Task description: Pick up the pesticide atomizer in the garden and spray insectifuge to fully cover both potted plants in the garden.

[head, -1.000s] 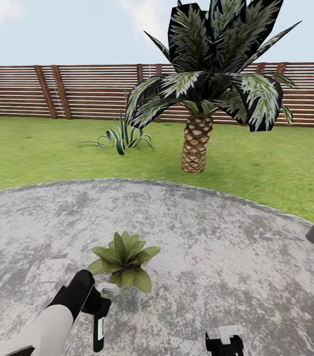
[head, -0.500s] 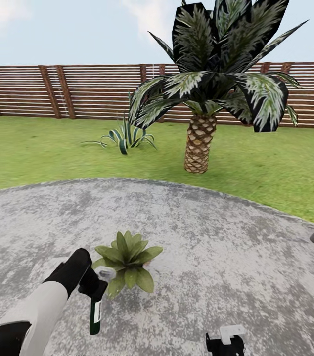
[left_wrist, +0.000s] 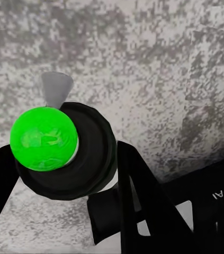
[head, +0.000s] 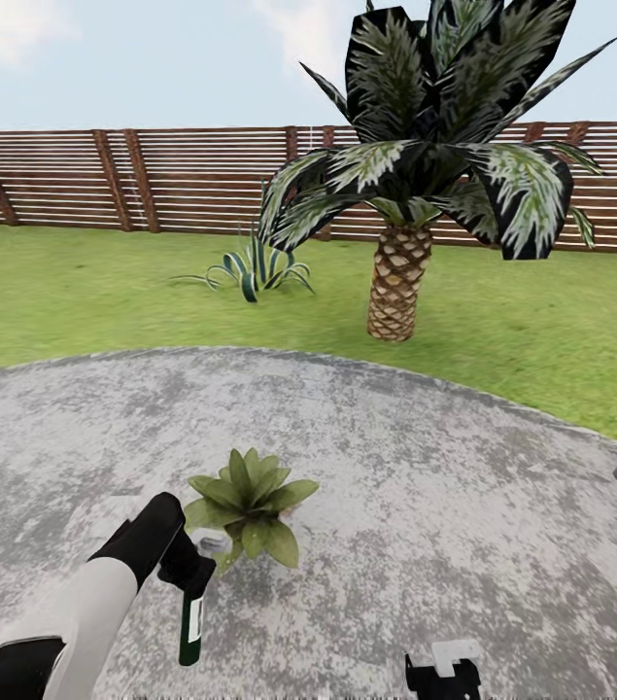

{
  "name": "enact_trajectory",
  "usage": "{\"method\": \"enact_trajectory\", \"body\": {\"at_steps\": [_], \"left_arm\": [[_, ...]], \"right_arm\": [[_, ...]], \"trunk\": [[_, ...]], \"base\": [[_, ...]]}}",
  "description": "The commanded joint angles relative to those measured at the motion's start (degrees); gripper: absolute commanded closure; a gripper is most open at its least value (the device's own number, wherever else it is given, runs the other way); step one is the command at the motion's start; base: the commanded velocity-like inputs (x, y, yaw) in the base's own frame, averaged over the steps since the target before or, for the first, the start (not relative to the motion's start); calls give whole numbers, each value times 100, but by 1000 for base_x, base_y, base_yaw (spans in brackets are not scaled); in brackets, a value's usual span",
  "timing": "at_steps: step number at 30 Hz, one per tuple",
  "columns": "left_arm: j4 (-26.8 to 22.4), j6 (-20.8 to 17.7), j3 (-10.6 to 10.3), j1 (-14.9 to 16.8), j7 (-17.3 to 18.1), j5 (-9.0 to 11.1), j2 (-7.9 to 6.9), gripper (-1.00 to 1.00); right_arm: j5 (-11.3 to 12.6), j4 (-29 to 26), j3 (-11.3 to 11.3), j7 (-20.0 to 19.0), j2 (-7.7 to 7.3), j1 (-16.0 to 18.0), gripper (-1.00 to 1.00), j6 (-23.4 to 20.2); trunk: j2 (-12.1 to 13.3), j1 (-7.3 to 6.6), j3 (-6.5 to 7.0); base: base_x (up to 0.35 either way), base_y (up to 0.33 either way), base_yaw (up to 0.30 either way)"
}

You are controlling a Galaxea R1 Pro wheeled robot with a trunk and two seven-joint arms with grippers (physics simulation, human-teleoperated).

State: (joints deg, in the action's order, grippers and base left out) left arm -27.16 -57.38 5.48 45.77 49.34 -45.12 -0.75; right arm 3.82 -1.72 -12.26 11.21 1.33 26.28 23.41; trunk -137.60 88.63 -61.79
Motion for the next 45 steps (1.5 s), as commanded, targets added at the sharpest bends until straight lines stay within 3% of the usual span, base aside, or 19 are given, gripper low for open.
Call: {"method": "enact_trajectory", "body": {"at_steps": [1,3,6,9,11,12,13,14,19,21,23,25,29,33,35,41,45], "left_arm": [[-4,-28,34,2,48,-62,0,100],[1,-23,33,-3,35,-53,-24,100],[-8,-13,32,-296,20,-62,-76,100],[-52,-5,30,-523,45,-39,-307,100],[-44,-2,25,-548,54,-32,-360,100],[-46,-2,39,-550,60,-29,-332,100],[-82,-12,48,-492,66,-23,-51,100],[-100,-19,49,-445,67,-15,77,100],[-105,-7,38,-441,50,-33,-2,100],[-48,201,44,-590,23,-35,-214,100],[-22,481,77,-775,-14,-21,-246,100],[-44,656,97,-950,-136,-6,-199,100],[-105,680,136,-999,-250,40,-89,100],[-114,657,123,-939,-376,64,344,100],[-125,652,123,-899,-396,70,411,100],[-730,506,496,-899,-393,73,393,100],[-770,491,454,-934,-398,22,382,100]], "right_arm": [[40,5,-49,21,0,3,-100,15],[40,5,-49,21,0,4,-100,15],[40,5,-49,21,5,2,-100,15],[40,5,-49,21,5,4,-100,15],[40,5,-49,21,7,5,-100,15],[40,5,-49,21,7,4,-100,15],[40,5,-49,21,7,4,-100,15],[40,5,-49,21,7,2,-100,15],[40,5,-49,21,-1,4,-100,15],[40,5,-49,21,-1,3,-100,15],[40,5,-49,21,2,3,-100,15],[40,5,-49,21,5,1,-100,15],[33,11,-49,6,1,0,-100,15],[31,13,-49,-4,-1,0,-100,15],[31,14,-49,-5,-1,1,-100,15],[31,14,-49,1,-2,4,-100,15],[39,5,-49,15,25,5,-100,15]], "trunk": [[-2,-3,-5],[-2,-3,-5],[-2,-3,-5],[-2,-3,-5],[-2,-3,-5],[-2,-3,-5],[-2,-3,-5],[-2,-3,-5],[-2,-3,-5],[-2,-3,-2],[-2,-3,3],[-2,-3,5],[-2,-3,5],[-2,-3,5],[-2,-3,5],[-2,-3,5],[-2,-3,5]], "base": [[-78,-65,0],[-41,-34,0],[-10,-8,0],[-1,-1,0],[0,0,0],[0,0,0],[0,0,0],[0,0,0],[0,0,0],[0,0,-122],[0,0,-211],[0,0,-100],[0,0,-17],[0,0,-1],[0,0,0],[0,0,0],[0,-2,0]]}}
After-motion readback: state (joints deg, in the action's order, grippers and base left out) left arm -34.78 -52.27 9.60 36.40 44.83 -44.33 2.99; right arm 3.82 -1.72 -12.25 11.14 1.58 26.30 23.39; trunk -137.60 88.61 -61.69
